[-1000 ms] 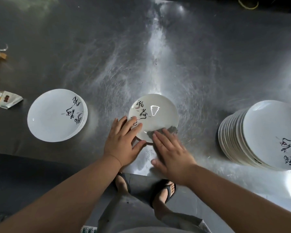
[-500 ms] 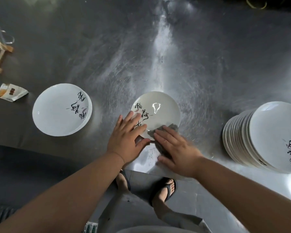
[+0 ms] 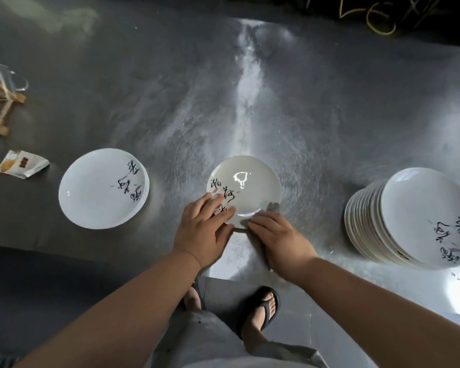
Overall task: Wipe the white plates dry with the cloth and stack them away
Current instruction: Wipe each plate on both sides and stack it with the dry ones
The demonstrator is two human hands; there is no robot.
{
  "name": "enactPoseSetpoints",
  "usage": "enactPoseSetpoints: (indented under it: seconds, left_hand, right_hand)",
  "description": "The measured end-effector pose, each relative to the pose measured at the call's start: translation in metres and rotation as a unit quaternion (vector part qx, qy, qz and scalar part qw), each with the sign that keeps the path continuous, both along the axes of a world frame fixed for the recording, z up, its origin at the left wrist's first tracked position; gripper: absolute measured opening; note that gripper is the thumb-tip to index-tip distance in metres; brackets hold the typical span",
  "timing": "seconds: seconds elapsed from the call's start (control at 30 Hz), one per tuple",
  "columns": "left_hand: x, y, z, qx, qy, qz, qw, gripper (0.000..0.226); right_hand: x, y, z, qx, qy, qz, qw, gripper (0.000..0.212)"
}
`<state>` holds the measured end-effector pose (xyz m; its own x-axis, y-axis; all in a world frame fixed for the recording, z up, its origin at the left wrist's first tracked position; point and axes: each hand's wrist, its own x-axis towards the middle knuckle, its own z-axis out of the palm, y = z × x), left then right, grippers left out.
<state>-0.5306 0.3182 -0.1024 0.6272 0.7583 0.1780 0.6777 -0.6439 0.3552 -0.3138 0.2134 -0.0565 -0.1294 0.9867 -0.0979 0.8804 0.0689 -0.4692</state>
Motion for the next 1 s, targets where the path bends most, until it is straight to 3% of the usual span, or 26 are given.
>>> enactPoseSetpoints:
  seconds: [0.07, 0.13, 0.17, 0.27, 0.3, 0.37, 0.47, 0.6, 0.7, 0.73, 0.8, 0.9, 1.0]
  left_hand:
    - [-0.001, 0.000, 0.003, -0.004, 0.029, -0.006, 1.000, 0.035]
    - [-0.001, 0.001, 0.012, -0.027, 0.044, -0.002, 0.999, 0.038]
    - [0.001, 0.001, 0.018, -0.051, 0.033, 0.010, 0.998, 0.039]
    - [0.016, 0.008, 0.054, -0.196, -0.058, 0.151, 0.967, 0.041]
    - [0.021, 0.017, 0.067, -0.268, -0.085, 0.220, 0.934, 0.045]
    - [0.032, 0.042, 0.085, -0.451, -0.100, 0.314, 0.830, 0.050]
    - [0.041, 0.073, 0.100, -0.620, -0.105, 0.362, 0.688, 0.047]
    - [0.039, 0.094, 0.113, -0.692, -0.163, 0.377, 0.594, 0.078]
    - [0.034, 0.101, 0.121, -0.709, -0.277, 0.367, 0.536, 0.065]
    - [0.032, 0.101, 0.125, -0.708, -0.315, 0.355, 0.524, 0.047]
    - [0.026, 0.101, 0.130, -0.690, -0.348, 0.324, 0.546, 0.012]
    - [0.018, 0.102, 0.141, -0.682, -0.388, 0.268, 0.560, 0.032]
    - [0.014, 0.098, 0.162, -0.685, -0.397, 0.227, 0.568, 0.032]
  right_hand:
    - [0.010, 0.012, 0.025, -0.006, 0.071, -0.122, 0.990, 0.037]
    - [0.019, 0.024, 0.051, -0.111, 0.159, -0.288, 0.938, 0.031]
    - [0.025, 0.028, 0.058, -0.160, 0.173, -0.350, 0.907, 0.030]
    - [0.043, 0.047, 0.059, -0.247, 0.139, -0.405, 0.869, 0.033]
    - [0.045, 0.055, 0.057, -0.268, 0.144, -0.412, 0.858, 0.033]
    - [0.046, 0.072, 0.052, -0.297, 0.163, -0.425, 0.840, 0.040]
    - [0.041, 0.093, 0.048, -0.324, 0.204, -0.435, 0.815, 0.067]
    - [0.026, 0.095, 0.061, -0.307, 0.212, -0.485, 0.791, 0.082]
    - [0.018, 0.077, 0.074, -0.220, 0.316, -0.511, 0.769, 0.074]
    - [0.017, 0.070, 0.077, -0.193, 0.353, -0.520, 0.754, 0.072]
    - [0.013, 0.060, 0.090, -0.153, 0.373, -0.514, 0.757, 0.067]
    - [0.014, 0.050, 0.115, -0.153, 0.246, -0.457, 0.841, 0.040]
    - [0.022, 0.047, 0.134, -0.126, 0.196, -0.479, 0.846, 0.024]
